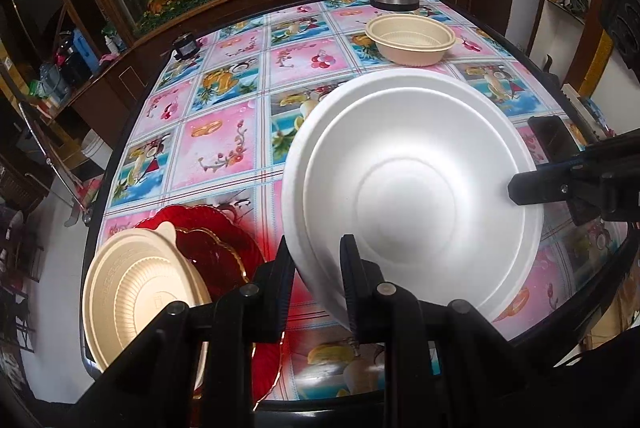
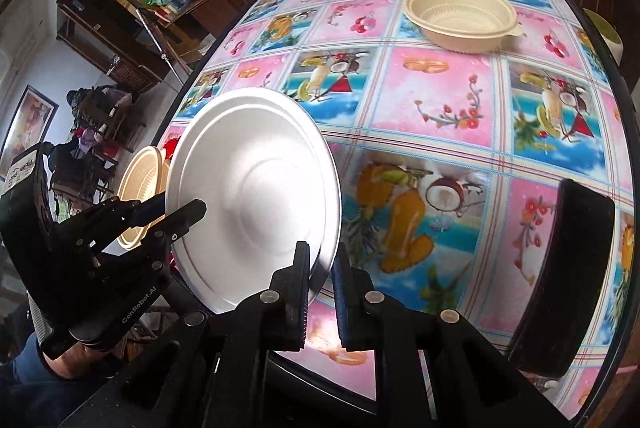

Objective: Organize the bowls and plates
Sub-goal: 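Lift and carry the white foam bowl over the plate stack with the left gripper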

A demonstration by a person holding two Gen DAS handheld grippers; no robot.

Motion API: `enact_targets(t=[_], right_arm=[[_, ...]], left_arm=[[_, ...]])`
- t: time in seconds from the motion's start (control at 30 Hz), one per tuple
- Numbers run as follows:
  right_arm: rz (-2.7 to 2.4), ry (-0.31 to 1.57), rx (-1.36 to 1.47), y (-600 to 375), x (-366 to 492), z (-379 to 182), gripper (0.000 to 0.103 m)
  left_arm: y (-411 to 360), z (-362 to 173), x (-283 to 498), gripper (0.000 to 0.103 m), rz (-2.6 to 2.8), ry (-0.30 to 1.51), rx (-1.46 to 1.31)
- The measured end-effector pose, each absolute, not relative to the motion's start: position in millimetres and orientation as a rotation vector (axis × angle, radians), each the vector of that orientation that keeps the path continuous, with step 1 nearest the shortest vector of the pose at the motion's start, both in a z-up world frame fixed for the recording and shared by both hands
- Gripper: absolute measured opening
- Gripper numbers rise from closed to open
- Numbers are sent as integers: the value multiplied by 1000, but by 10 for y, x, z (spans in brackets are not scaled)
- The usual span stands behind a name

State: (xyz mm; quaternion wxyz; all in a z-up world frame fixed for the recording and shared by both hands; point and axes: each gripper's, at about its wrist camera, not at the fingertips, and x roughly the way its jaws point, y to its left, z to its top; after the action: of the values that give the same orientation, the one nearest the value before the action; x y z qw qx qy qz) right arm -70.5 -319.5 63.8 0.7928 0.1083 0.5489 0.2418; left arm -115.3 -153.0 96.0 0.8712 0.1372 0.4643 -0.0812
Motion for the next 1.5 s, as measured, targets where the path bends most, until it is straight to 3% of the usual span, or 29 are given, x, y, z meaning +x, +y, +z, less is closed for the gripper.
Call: enact_targets(t=[0.6,0.97,1.5], right_arm=[[594,1131,167,-2808,-580,869,12],[737,1122,152,-2208,-441,1155,12],[861,1194,77,-1168,-407,921,13]], left_arm=[[-1116,1176,-1214,21,-88,916,236],[-418,1426,-1361,22,46,883,139],[385,1271,-1571,22,196,938,60]])
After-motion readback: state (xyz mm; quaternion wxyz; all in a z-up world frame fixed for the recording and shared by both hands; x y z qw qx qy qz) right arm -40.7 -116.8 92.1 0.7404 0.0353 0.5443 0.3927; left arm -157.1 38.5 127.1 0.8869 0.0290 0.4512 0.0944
